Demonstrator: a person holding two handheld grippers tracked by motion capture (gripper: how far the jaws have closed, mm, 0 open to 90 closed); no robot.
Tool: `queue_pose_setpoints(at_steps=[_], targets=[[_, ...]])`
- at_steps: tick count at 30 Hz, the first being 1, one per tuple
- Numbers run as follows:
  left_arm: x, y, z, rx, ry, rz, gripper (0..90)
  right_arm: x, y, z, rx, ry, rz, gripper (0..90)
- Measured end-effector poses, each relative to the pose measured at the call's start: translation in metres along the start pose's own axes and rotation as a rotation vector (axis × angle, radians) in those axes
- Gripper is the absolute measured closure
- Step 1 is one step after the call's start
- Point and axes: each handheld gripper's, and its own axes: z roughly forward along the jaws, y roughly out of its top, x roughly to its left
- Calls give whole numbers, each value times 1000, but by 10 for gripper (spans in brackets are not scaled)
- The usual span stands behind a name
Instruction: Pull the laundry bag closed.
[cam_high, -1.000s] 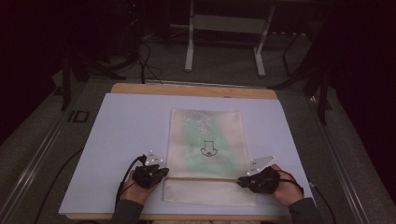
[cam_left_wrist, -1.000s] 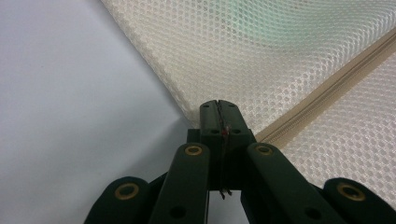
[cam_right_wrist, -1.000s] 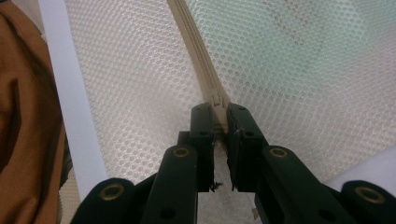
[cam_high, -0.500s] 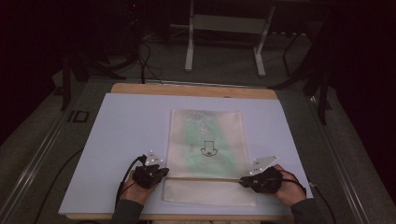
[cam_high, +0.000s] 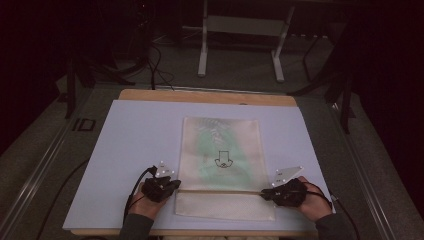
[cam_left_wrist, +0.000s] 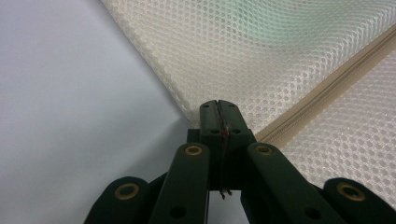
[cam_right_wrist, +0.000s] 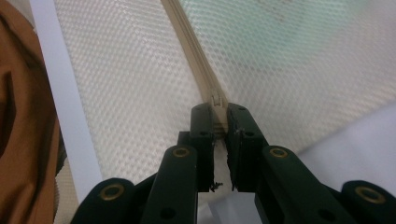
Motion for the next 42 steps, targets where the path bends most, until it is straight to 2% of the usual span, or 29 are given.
queue_pose_setpoints(at_steps=[14, 22, 24, 25, 26, 27, 29, 33, 38, 42], targets=[[0, 0, 0, 0, 2, 3, 895, -7, -11, -7, -7, -6, 40, 823], [-1, 0, 0, 2, 4, 4, 895, -9, -14, -9, -11, -7, 45, 821], [0, 0, 0, 1, 3, 2, 895, -11, -16, -10, -10, -13, 55, 817], [0, 0, 0, 1, 4, 1, 895, -12, -18, -11, -6, -21, 58, 874], [0, 0, 0, -1, 3, -1, 895, -13, -20, -12, 7, -63, 60, 900], [0, 0, 0, -2, 3, -2, 894, -15, -23, -14, 15, -82, 87, 900], [0, 0, 0, -2, 2, -4, 895, -19, -30, -20, -40, -56, 110, 900], [-1, 0, 0, 0, 6, 0, 894, -20, -35, -26, -57, -62, 131, 880], [-1, -1, 0, -8, 8, 3, 893, -21, -35, -24, -56, -60, 136, 846], [-2, -1, 0, -15, 10, 7, 891, -22, -35, -25, -76, -57, 137, 809]])
